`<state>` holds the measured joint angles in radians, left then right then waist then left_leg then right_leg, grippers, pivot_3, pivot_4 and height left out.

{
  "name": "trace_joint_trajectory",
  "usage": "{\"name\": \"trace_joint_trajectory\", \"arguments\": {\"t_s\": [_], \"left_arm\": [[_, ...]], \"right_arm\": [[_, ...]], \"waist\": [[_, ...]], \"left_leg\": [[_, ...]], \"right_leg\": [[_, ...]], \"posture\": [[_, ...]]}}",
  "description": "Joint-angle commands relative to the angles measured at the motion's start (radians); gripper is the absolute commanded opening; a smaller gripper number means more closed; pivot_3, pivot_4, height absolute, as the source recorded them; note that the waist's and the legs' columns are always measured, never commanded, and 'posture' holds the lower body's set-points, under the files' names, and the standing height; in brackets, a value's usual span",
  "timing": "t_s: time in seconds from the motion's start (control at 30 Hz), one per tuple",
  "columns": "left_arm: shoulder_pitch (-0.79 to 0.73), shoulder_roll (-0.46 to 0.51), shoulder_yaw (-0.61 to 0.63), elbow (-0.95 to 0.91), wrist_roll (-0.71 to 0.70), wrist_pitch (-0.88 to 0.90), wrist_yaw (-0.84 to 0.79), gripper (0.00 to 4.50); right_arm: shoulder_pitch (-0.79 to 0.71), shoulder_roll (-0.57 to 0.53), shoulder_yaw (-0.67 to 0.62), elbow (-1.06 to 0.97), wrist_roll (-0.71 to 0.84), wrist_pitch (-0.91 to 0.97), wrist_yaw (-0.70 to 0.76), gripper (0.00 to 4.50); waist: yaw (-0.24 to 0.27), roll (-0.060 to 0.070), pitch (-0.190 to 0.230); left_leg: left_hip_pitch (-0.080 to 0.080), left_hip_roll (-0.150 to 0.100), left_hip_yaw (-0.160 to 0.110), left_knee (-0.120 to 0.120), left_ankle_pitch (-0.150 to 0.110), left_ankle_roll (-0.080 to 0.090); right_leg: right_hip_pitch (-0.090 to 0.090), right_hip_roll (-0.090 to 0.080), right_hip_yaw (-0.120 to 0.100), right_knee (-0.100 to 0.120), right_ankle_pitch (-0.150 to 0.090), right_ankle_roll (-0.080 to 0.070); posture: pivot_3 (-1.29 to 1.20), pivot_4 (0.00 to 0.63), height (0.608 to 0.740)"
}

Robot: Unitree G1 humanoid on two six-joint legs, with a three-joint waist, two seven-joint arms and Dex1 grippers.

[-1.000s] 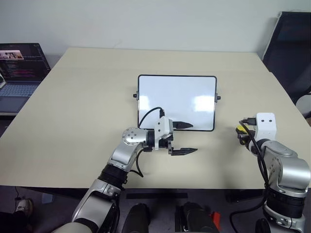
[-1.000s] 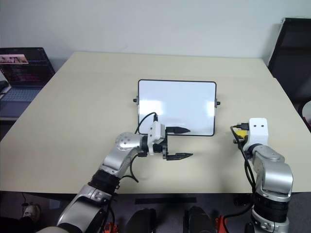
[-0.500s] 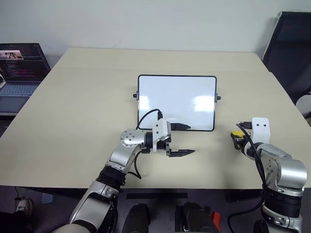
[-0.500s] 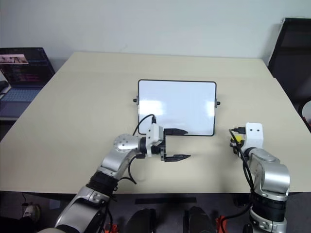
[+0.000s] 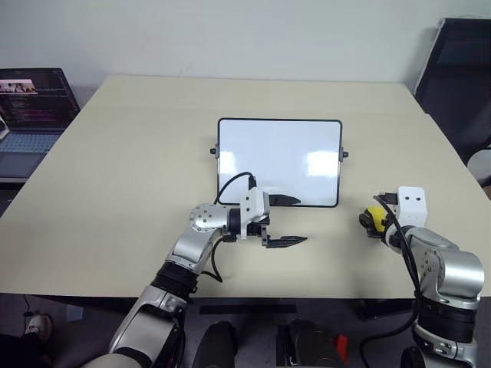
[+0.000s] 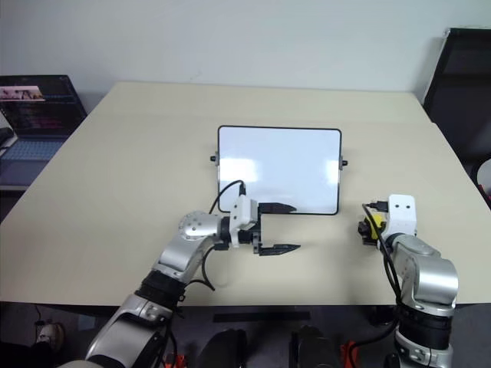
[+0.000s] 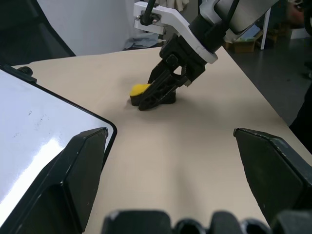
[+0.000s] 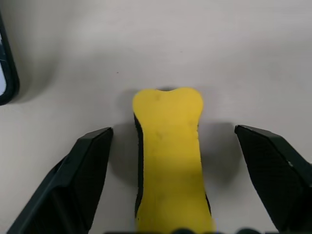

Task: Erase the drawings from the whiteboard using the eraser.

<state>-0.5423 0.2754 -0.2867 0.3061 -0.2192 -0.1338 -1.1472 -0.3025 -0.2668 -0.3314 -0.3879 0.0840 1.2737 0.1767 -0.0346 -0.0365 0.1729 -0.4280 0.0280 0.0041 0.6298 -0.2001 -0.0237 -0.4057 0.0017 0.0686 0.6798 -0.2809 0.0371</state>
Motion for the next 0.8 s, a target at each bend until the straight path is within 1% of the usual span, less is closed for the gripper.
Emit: {"name": "trace_joint_trajectory", "arguments": {"t_s": [0.03,0.13,0.2,0.27,0.37,0.5,0.63,0.7,0.8], "left_arm": [[-0.019,0.016,0.045,-0.061,-0.02,0.018,0.021,4.5],[-0.023,0.037,0.13,-0.112,-0.058,0.093,0.109,4.5],[-0.019,0.051,0.208,-0.158,-0.078,0.154,0.203,4.5],[0.004,0.065,0.286,-0.198,-0.059,0.193,0.335,4.5],[0.053,0.085,0.394,-0.239,0.0,0.209,0.528,4.5],[0.189,0.134,0.527,-0.299,0.088,0.211,0.732,4.5],[0.367,0.145,0.686,-0.346,0.113,0.265,0.899,4.5],[0.451,0.162,0.733,-0.363,0.132,0.284,0.934,4.5],[0.542,0.174,0.764,-0.353,0.166,0.28,0.978,4.5]], "right_arm": [[-0.07,0.001,-0.044,-0.082,-0.001,-0.003,-0.047,4.44],[-0.117,-0.012,-0.043,-0.125,-0.018,-0.04,-0.087,4.44],[-0.13,-0.036,-0.023,-0.139,-0.035,-0.09,-0.104,4.44],[-0.119,-0.047,-0.011,-0.142,-0.047,-0.148,-0.115,4.44],[-0.074,-0.022,-0.027,-0.127,-0.04,-0.233,-0.128,4.44],[0.024,0.01,-0.036,-0.046,-0.057,-0.425,-0.163,4.44],[0.142,0.057,-0.03,0.06,-0.089,-0.64,-0.221,4.44],[0.194,0.074,-0.036,0.093,-0.112,-0.73,-0.259,4.44],[0.223,0.097,-0.021,0.132,-0.12,-0.783,-0.288,4.44]], "waist": [[-0.002,0.0,0.0],[-0.004,0.001,0.0],[-0.004,0.001,0.0],[-0.003,0.0,0.0],[-0.004,0.0,0.0],[-0.007,0.0,0.0],[-0.006,0.0,0.0],[-0.006,0.0,0.0],[-0.006,0.0,0.0]], "left_leg": [[0.0,0.0,0.0,0.0,0.0,0.0],[0.0,0.0,-0.001,0.0,0.0,0.0],[0.0,0.001,-0.002,0.0,0.0,0.0],[0.0,0.001,-0.002,0.0,0.0,0.0],[0.0,0.001,-0.002,-0.001,0.0,0.0],[0.0,0.002,-0.002,-0.001,0.0,0.0],[0.0,0.003,-0.001,-0.001,0.0,0.0],[0.0,0.003,-0.001,-0.001,0.0,0.0],[0.001,0.003,-0.001,-0.001,0.0,0.0]], "right_leg": [[0.0,0.0,0.0,0.0,0.0,0.0],[0.0,0.0,0.0,0.0,0.0,0.001],[0.0,0.001,0.0,0.0,-0.001,0.002],[0.0,0.001,0.0,0.0,-0.001,0.002],[0.0,0.0,0.0,0.0,-0.001,0.002],[0.0,-0.002,0.0,0.0,0.0,0.0],[0.0,-0.004,0.0,0.0,0.001,-0.002],[0.0,-0.004,0.0,0.0,0.001,-0.002],[0.0,-0.004,0.0,0.0,0.001,-0.001]], "posture": [[0.0,0.15,0.74],[0.0,0.15,0.74],[0.0,0.15,0.74],[0.0,0.15,0.74],[0.0,0.15,0.74],[0.0,0.15,0.74],[0.0,0.15,0.74],[0.0,0.15,0.74],[0.0,0.15,0.74]]}}
